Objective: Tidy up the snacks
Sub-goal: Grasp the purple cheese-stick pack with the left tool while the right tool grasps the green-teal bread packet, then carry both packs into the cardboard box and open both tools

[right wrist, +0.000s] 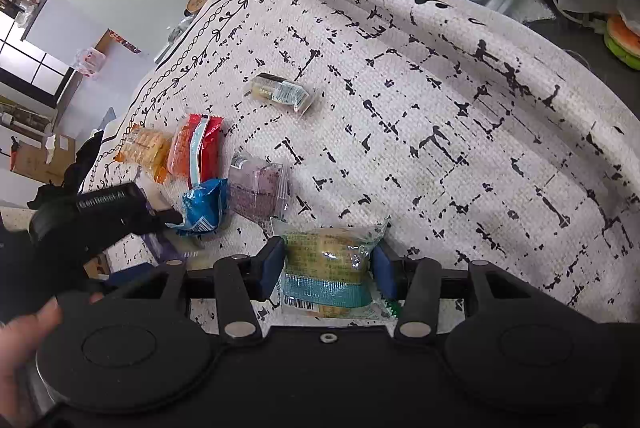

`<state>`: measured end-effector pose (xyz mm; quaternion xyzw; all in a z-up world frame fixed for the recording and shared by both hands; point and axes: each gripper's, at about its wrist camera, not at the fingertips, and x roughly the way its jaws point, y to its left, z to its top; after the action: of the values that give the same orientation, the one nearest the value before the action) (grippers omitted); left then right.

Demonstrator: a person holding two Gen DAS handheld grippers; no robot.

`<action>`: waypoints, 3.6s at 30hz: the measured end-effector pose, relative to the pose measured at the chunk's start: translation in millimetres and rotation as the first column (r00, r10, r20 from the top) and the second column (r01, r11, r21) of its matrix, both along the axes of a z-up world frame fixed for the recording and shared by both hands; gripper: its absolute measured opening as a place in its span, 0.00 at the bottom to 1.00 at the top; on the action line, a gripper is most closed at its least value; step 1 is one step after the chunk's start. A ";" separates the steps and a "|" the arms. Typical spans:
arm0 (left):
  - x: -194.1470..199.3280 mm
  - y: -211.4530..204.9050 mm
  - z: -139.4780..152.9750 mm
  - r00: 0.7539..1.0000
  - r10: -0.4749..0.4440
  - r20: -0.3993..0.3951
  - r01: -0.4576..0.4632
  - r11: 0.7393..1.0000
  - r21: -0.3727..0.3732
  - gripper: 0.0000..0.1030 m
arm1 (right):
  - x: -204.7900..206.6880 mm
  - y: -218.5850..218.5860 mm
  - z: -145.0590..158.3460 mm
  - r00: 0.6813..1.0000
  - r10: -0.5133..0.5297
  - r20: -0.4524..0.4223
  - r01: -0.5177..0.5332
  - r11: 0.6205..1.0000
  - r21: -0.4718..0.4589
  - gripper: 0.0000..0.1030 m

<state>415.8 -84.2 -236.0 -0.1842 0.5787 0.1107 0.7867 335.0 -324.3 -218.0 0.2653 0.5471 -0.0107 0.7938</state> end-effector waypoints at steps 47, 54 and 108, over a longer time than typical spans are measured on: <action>-88.6 86.9 110.6 0.990 -0.050 0.129 0.056 0.998 -0.042 0.30 | -21.5 117.2 104.7 0.973 0.109 0.203 -0.119 0.992 0.038 0.45; -102.2 114.7 123.3 0.988 -0.034 0.150 0.041 0.998 -0.041 0.30 | -27.7 148.4 117.0 0.961 0.145 0.235 -0.159 0.987 0.039 0.45; -133.4 239.3 116.4 0.988 0.149 0.052 -0.148 0.989 -0.018 0.76 | -26.5 235.5 123.5 0.931 0.277 0.237 -0.292 0.956 0.033 0.78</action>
<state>282.3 155.1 -119.6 -0.2349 0.5430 0.1600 0.7902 308.5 -88.8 -94.5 0.2095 0.4845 0.1537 0.8353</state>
